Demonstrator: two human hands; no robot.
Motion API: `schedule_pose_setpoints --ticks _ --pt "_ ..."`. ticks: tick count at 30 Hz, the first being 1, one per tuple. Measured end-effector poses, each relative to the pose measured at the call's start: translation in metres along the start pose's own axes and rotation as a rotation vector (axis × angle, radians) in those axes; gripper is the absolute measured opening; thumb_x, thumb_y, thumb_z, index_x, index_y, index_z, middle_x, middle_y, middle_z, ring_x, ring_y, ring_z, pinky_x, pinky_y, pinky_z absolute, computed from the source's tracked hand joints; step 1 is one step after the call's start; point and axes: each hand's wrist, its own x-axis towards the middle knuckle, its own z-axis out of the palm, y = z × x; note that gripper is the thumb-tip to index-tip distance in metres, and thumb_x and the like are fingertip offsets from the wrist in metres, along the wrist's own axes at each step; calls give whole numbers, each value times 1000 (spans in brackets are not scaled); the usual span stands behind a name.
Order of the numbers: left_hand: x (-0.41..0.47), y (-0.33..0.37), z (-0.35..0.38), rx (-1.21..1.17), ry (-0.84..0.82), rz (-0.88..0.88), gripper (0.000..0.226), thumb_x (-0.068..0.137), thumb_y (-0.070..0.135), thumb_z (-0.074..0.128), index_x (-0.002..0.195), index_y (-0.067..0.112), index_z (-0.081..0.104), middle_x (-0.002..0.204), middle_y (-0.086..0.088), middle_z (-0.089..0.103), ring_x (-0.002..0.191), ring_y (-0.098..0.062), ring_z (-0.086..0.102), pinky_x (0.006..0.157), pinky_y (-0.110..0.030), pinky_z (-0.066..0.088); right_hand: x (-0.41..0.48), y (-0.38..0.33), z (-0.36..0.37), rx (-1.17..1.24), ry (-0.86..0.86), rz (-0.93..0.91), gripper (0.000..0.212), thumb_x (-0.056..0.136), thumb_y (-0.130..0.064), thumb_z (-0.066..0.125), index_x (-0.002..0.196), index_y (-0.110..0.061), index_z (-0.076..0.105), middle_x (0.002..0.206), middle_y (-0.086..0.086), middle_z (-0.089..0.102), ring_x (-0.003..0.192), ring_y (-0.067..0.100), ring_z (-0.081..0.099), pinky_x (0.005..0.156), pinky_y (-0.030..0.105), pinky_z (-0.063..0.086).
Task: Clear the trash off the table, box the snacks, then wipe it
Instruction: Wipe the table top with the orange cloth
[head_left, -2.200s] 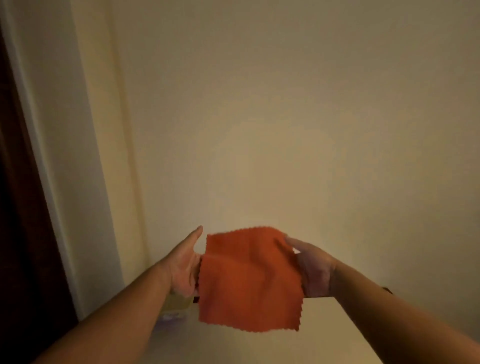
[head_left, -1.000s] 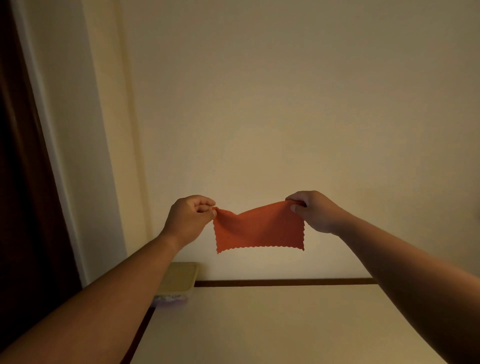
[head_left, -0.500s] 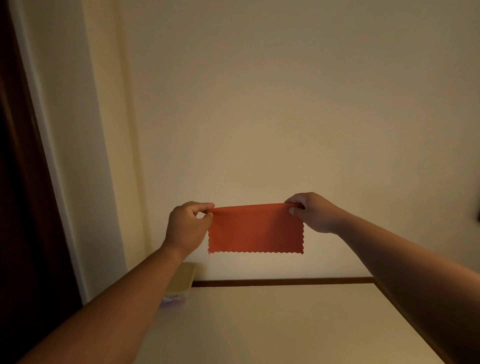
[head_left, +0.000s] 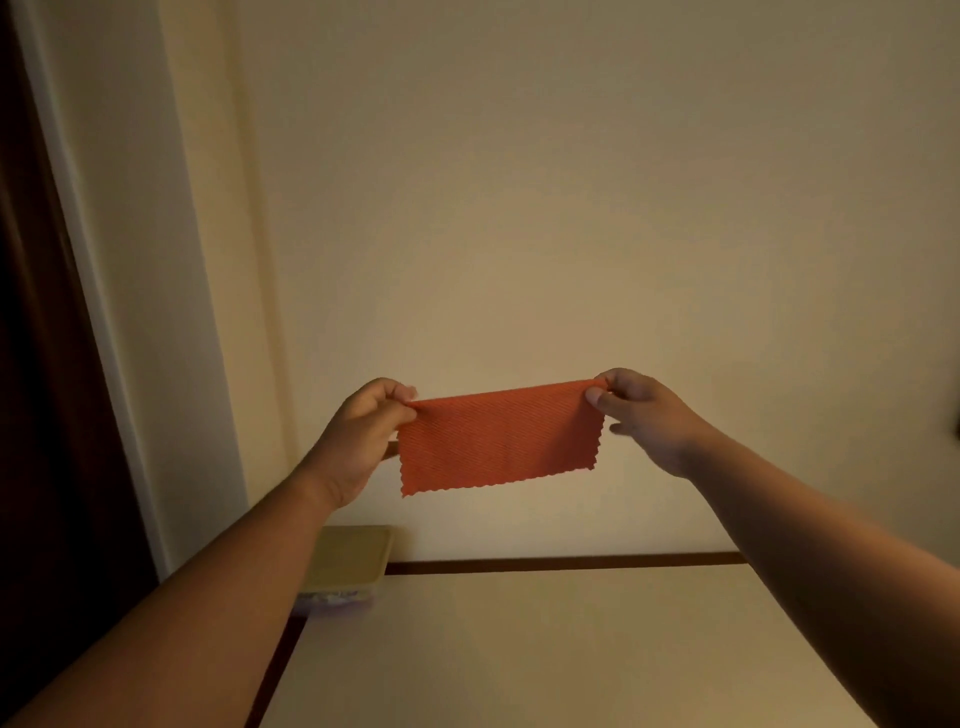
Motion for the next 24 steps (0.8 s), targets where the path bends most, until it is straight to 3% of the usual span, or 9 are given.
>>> schedule_pose_setpoints --ticks 2,5,7,9,10,13,16,20,24 --pt "1 2 1 -119 -83 -69 22 100 8 49 83 21 55 77 2 54 72 -16 49 63 -33 43 -9 -4 7 223 -29 79 27 107 -34 54 114 -8 59 109 4 63 105 24 61 95 49 55" --pt "1 -4 9 -185 -29 -82 14 100 13 55 89 20 58 78 0 58 69 -14 52 56 -30 42 -18 -9 23 335 66 124 31 108 -40 48 124 -16 61 115 5 63 104 27 62 79 42 55" --pt "-2 -24 15 -345 -1 -210 7 96 24 64 99 17 67 93 -8 66 78 -21 62 66 -37 52 -25 -1 35 472 108 232 38 105 -48 53 124 -17 61 118 9 65 104 30 65 74 45 59" --pt "-15 -57 26 -480 -32 -513 38 92 46 66 104 11 74 97 -16 70 84 -30 67 82 -48 56 -38 27 55 652 33 503 52 97 -56 63 123 -12 63 112 15 72 100 34 71 77 48 62" --pt "-28 -78 33 -515 -34 -642 46 91 51 62 103 8 75 94 -17 72 84 -31 69 85 -48 55 -50 49 69 717 -25 633 55 92 -55 69 122 -10 64 108 17 74 96 34 73 78 48 62" --pt "-69 -128 46 -438 -47 -865 36 91 35 58 108 5 72 90 -17 75 78 -31 74 81 -44 55 -86 115 108 791 -69 892 49 96 -32 66 133 -1 62 111 22 75 88 35 74 71 47 62" --pt "-77 -146 46 -309 -18 -979 34 103 25 52 116 0 69 88 -18 75 81 -32 71 75 -43 57 -99 140 120 711 -26 1058 40 107 -27 54 134 2 58 119 28 71 107 42 69 88 56 57" --pt "-55 -126 56 -271 29 -895 35 104 27 53 119 0 69 103 -20 75 95 -33 70 83 -43 57 -77 120 122 733 78 934 40 108 -35 52 128 -3 63 117 19 74 106 38 71 80 52 61" --pt "-30 -88 83 -287 33 -669 36 104 31 53 126 5 66 113 -18 73 98 -31 70 84 -44 58 -54 75 131 828 99 696 43 108 -41 48 128 -7 64 121 15 73 111 35 70 91 55 59"
